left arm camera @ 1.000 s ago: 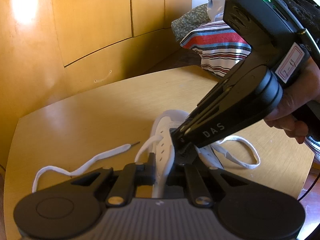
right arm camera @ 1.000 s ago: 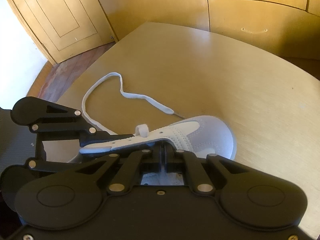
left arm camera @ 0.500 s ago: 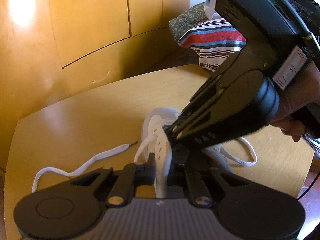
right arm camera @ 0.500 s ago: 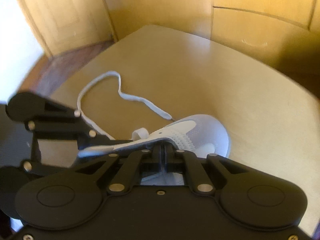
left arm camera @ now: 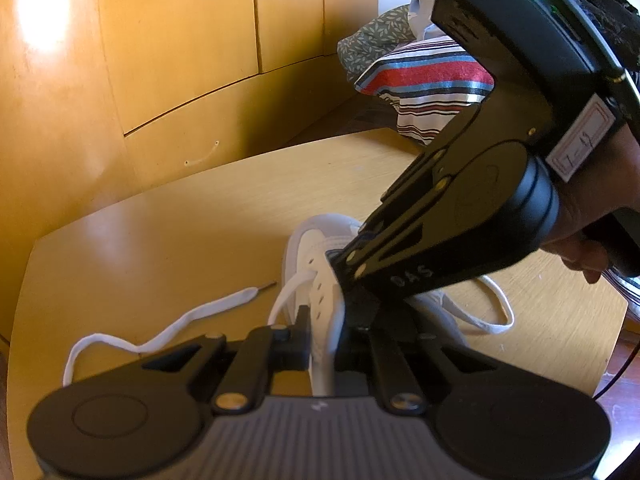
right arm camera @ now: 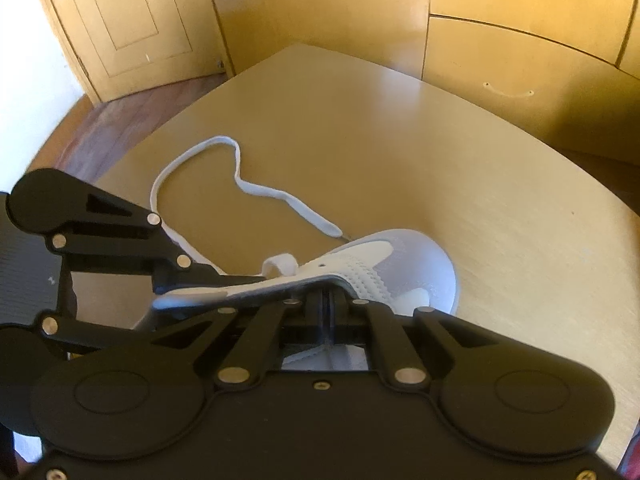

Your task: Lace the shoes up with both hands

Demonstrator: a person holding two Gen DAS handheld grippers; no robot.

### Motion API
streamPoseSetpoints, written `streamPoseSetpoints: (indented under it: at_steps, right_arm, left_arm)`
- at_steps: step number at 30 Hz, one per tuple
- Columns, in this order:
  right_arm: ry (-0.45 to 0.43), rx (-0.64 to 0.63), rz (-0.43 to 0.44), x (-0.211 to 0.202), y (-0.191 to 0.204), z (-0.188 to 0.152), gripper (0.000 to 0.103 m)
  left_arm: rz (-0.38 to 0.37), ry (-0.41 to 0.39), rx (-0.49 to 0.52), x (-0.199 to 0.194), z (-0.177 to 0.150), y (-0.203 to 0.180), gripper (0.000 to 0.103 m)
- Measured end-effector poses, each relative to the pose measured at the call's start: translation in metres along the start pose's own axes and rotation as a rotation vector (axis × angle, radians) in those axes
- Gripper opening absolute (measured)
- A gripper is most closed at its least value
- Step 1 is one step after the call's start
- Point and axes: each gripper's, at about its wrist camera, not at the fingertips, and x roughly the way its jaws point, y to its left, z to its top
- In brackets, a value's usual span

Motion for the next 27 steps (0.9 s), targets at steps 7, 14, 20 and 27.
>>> streamPoseSetpoints:
  at_steps: [7,14,20,27]
  right_arm:
    - [-0.025,-0.008,-0.002,-0.001,0.006,-0.002,0.003]
    - [-0.03,-0.033,-0.019,-0.007,0.01,-0.01,0.003]
    - [-0.04,-0.033,-0.013,-0.012,0.007,-0.015,0.003]
    - [-0.054,-0.012,-0.003,-0.01,0.0,-0.016,0.003]
  left_arm:
    - [0.005,0.0,-0.007,0.004,0.003,0.009,0.009]
    - [-0.003,-0.006,-0.079,0.014,0.007,0.018,0.016]
    - [-0.006,-0.035,-0.107,0.015,0.012,0.019,0.02]
    - [-0.029,-0.079,-0.163,0.011,0.013,0.028,0.012]
